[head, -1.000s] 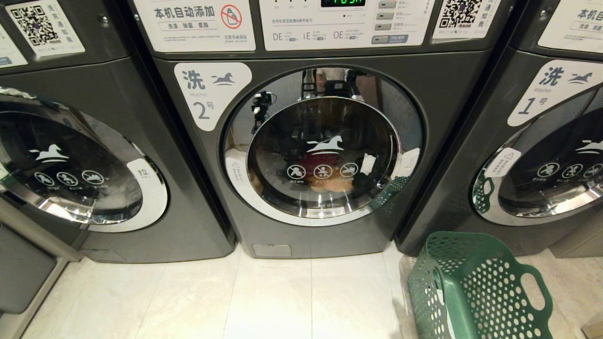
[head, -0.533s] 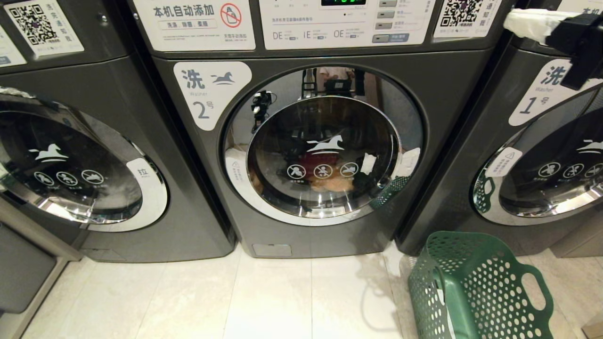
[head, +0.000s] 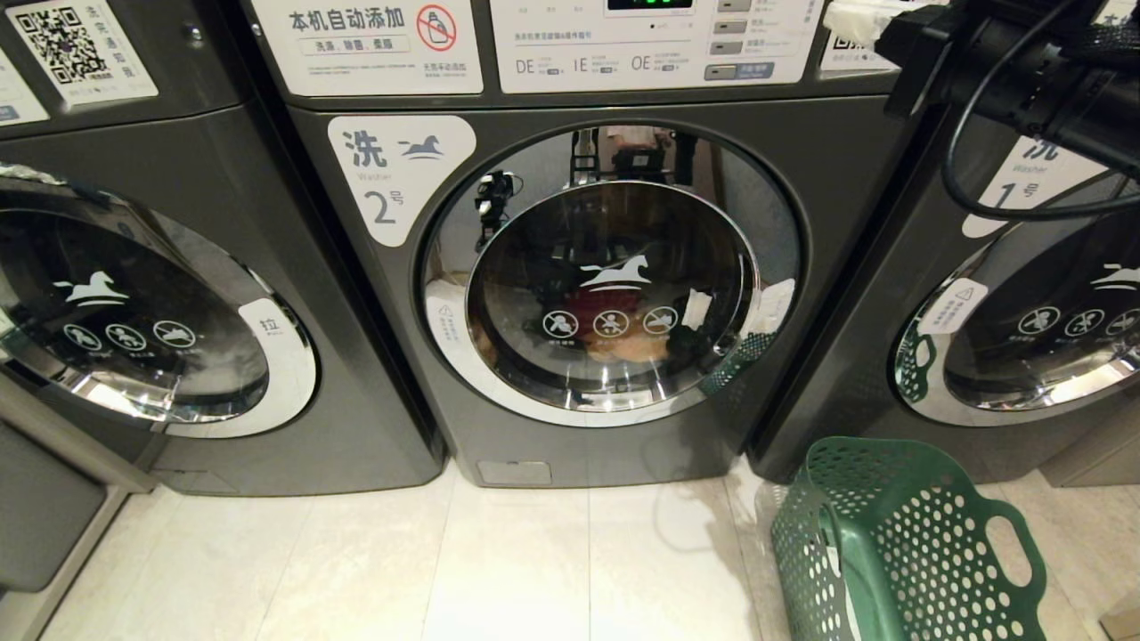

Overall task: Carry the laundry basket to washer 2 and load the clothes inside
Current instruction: Press the washing machine switch

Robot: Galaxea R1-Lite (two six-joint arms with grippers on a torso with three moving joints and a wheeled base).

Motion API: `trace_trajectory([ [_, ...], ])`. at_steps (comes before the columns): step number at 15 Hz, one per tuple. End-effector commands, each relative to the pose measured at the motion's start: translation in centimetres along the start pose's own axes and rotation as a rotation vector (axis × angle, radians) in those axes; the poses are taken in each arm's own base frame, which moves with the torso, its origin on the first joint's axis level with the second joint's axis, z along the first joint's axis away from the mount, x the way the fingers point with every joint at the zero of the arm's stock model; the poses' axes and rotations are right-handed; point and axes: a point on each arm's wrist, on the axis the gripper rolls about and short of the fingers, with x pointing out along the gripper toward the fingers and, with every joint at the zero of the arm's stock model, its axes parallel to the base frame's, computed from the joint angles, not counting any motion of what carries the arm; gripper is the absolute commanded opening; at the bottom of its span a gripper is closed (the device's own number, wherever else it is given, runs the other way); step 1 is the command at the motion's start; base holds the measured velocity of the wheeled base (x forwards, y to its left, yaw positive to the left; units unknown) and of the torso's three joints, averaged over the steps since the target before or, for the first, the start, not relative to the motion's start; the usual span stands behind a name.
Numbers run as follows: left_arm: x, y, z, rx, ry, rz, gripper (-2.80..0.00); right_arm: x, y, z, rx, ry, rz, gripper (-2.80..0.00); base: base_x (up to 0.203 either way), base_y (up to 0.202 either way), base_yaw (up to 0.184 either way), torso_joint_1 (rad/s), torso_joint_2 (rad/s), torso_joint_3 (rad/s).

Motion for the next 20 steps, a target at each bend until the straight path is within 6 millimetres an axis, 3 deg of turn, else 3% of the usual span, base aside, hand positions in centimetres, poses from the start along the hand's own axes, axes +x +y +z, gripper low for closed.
trace_trajectory([
  [1,0.0,0.0,0.0,0.000,0.002,0.000,-2.80,1.1,0.1,-1.3,0.016,0.014,0.015,-2.80,0.000,0.000,0.000,0.000,0.00,0.000],
  [6,0.0,0.0,0.0,0.000,0.003,0.000,-2.80,3.0,2.0,-0.7,0.055,-0.032,0.057,-2.80,0.000,0.000,0.000,0.000,0.00,0.000],
  [13,0.0,0.0,0.0,0.000,0.001,0.000,-2.80,6.4,1.0,-1.1,0.030,-0.099,-0.018,-2.80,0.000,0.000,0.000,0.000,0.00,0.000],
  [20,0.0,0.0,0.0,0.000,0.003,0.000,-2.80,7.1,1.1,-2.0,0.035,-0.092,-0.017,-2.80,0.000,0.000,0.000,0.000,0.00,0.000],
])
